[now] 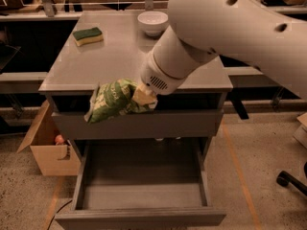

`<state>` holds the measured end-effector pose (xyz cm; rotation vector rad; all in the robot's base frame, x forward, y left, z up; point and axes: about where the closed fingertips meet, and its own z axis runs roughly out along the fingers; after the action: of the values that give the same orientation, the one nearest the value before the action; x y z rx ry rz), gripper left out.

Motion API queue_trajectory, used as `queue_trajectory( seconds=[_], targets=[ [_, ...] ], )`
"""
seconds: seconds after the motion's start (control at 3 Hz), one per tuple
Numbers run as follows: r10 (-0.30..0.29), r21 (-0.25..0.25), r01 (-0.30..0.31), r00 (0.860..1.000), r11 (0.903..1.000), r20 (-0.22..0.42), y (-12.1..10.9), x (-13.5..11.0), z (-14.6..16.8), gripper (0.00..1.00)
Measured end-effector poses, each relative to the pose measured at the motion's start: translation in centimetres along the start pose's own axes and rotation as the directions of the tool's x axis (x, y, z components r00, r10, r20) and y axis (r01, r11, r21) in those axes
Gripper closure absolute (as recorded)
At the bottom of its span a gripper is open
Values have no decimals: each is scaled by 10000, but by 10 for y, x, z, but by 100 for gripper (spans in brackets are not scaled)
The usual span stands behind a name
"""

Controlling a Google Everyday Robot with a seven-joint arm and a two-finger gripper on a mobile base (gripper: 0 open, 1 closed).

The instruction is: Place green jalapeno chip bag into middle drawer

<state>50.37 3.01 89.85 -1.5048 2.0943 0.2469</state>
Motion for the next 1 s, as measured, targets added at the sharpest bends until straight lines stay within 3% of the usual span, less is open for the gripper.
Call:
queue_trajectory(
  seconds=[0.67,1.0],
  targets=[
    [1089,80,-1086,9930,9941,-454,42,50,27,100],
    [1089,80,-1087,9930,9940,-455,42,50,27,100]
  ],
)
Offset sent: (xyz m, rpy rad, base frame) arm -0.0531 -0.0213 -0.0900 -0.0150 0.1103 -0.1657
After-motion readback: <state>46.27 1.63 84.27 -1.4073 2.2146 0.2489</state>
